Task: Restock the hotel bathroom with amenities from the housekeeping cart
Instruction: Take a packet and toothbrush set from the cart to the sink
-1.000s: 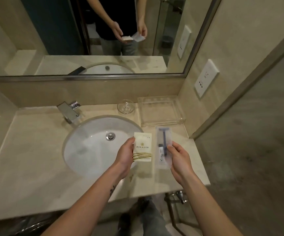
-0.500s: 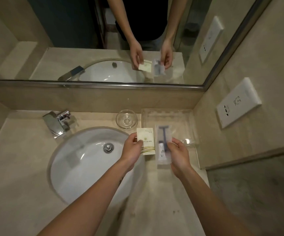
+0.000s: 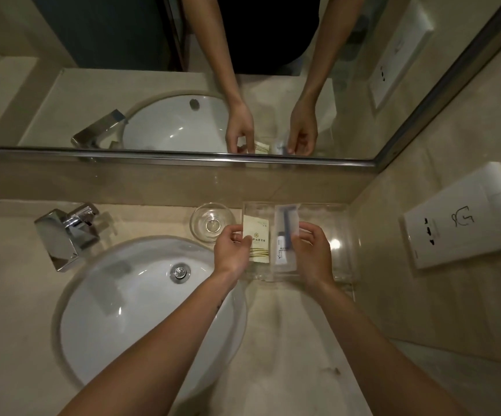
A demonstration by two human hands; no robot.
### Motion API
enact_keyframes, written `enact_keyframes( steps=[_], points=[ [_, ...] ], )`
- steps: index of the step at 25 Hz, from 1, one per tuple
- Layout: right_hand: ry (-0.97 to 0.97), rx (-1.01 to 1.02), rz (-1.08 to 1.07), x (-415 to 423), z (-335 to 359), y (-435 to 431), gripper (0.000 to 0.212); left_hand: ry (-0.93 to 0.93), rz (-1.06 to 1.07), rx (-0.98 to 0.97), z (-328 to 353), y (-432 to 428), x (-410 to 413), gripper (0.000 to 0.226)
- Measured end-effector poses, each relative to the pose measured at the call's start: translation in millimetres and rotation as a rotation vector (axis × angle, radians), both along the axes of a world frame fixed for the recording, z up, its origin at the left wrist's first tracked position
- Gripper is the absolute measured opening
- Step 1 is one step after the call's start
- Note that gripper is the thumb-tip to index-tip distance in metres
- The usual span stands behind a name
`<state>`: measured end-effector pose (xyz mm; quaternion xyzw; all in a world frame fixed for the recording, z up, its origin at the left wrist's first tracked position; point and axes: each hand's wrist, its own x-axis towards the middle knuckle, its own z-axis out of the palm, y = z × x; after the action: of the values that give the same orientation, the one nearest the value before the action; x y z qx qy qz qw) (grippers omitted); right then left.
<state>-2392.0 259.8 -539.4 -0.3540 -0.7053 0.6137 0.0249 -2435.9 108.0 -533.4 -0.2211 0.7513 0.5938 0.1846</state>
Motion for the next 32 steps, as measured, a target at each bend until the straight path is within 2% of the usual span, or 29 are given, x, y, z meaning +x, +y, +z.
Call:
enact_keyframes(
  steps=[3,5,7,10,13,17,23,32],
  points=[
    [-0.024,0.119,0.124,-0.4,-0.7,0.1,0.045,0.071,-0.018,-0.083,-4.7,6.6,-4.8,0.023],
    [-0.044,0.31,0.265,3.9,-1.5,0.8,0.057,0.182,-0.068,-0.208,-7.0,7.6,-6.5,0.027],
    [-0.047,0.494,0.368,9.2,-2.2,2.9,0.06,0.329,-0.155,-0.341,-9.5,4.8,-6.3,0.032],
    [-0.024,0.614,0.499,14.2,-5.7,5.9,0.055,0.523,-0.388,-0.499,-17.0,-2.2,-0.4,0.033],
    [-0.029,0.645,0.639,13.8,-11.4,6.9,0.052,0.54,-0.586,-0.545,-23.9,-6.3,6.1,0.033],
    [-0.044,0.681,0.675,12.0,-10.4,5.4,0.052,0.584,-0.702,-0.56,-31.8,-11.5,8.2,0.034],
    [-0.065,0.711,0.716,11.3,-8.0,4.1,0.053,0.492,-0.654,-0.497,-29.4,-9.0,5.4,0.034],
    [-0.057,0.735,0.732,3.1,-6.6,-2.8,0.055,0.458,-0.643,-0.462,-25.0,-10.7,-0.8,0.036]
  ],
)
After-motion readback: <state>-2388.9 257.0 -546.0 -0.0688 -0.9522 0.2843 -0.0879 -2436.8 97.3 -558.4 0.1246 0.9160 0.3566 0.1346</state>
